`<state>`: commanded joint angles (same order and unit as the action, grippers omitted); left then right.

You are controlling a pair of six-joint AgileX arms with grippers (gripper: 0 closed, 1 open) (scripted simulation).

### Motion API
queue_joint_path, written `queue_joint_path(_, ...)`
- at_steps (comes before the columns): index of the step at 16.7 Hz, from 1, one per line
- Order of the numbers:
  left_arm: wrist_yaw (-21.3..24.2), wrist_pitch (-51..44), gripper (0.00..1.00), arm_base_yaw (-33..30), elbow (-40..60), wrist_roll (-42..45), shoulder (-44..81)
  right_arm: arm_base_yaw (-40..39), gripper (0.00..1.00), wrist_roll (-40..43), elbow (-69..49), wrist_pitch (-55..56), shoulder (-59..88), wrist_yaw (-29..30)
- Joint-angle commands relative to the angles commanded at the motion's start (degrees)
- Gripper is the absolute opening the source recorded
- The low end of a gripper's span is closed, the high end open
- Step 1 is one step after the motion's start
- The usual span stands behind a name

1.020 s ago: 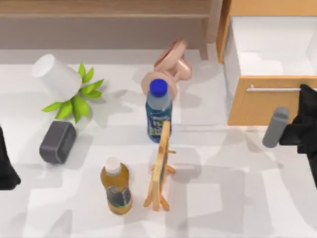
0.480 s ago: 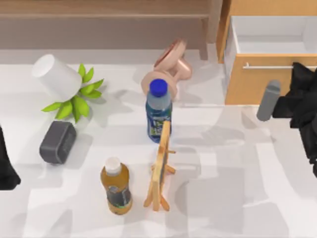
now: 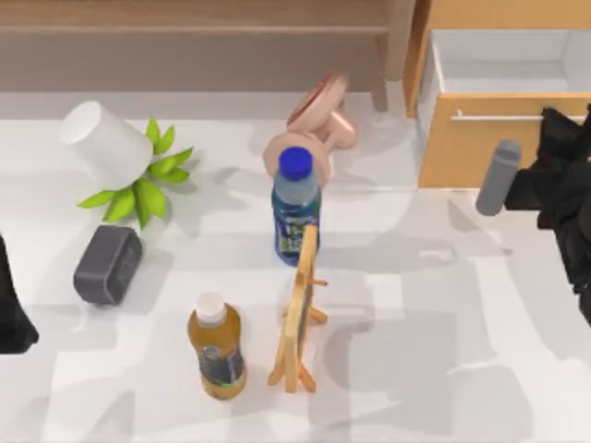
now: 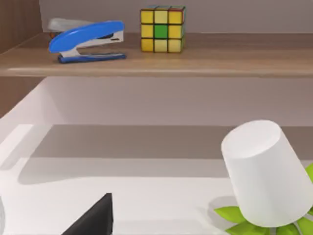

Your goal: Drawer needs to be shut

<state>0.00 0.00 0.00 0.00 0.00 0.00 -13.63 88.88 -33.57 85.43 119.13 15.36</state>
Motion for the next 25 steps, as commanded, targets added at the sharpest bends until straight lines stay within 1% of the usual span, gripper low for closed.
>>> queue_joint_path(8,0.0,0.0,1.0,0.0,0.0,0.0,0.0,2.28,0.0,0.06,-12.33,-7.63,5.17,-2.11)
queue_joint_path(15,0.0,0.0,1.0,0.0,0.0,0.0,0.0,2.3,0.0,-0.05,-13.92,-8.56,5.69,-2.27)
queue_joint_path(22,0.0,0.0,1.0,0.0,0.0,0.0,0.0,3.79,0.0,0.08,-26.17,-15.34,11.17,-3.6)
queue_joint_path(25,0.0,0.0,1.0,0.0,0.0,0.0,0.0,4.2,0.0,0.01,-29.55,-17.42,12.67,-4.03)
